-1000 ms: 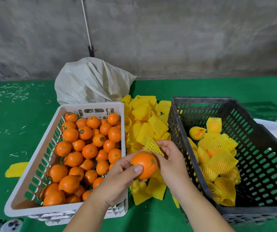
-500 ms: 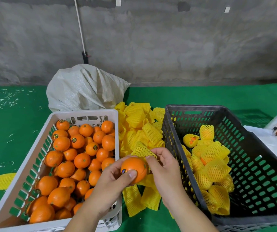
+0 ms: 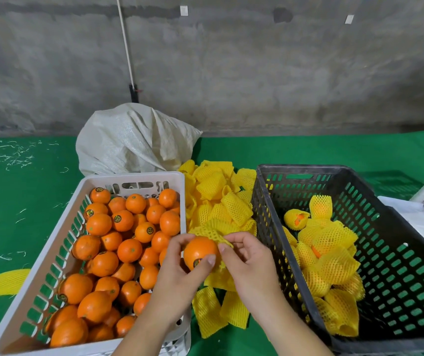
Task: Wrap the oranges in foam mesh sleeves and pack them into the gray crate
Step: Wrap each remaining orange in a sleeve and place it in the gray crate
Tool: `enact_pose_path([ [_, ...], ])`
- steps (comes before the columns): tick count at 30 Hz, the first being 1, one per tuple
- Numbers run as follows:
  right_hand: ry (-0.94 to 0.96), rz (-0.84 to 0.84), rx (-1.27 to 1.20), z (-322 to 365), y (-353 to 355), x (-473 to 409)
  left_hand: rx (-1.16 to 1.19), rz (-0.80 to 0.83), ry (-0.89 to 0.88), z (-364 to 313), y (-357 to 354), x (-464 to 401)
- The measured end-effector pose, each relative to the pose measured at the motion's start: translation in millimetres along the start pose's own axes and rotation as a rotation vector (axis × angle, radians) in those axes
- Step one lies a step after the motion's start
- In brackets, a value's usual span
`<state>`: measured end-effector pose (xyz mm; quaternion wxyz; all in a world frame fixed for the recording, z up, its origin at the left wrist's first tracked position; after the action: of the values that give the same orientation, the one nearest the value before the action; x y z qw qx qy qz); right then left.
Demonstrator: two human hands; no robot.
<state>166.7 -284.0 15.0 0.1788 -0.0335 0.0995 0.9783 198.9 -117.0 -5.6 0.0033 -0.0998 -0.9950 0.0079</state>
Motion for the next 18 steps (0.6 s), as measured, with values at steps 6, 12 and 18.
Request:
enact_pose_path([
  [6,0.269,0.02,0.242,26,-14,3,0.21,-0.115,0.153,19,-10,-16],
  [12,0.355,0.002,0.342,39,-7,-6,0.233,0.05,0.104,15,-21,-19],
  [18,0.474,0.061,0.412,53,-18,9,0.156,-0.255,0.109,5,0,-21],
])
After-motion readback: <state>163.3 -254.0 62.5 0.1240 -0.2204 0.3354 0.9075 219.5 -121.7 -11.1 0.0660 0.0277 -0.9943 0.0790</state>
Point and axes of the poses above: each hand's wrist, its own x-axis away from the middle knuckle, its own y-axis out of the back of the hand, z = x × y, the point moved 8 cm from there along -x, towards the middle knuckle, and after that the axes turned 2 degrees about x, right-handed, at the moved point
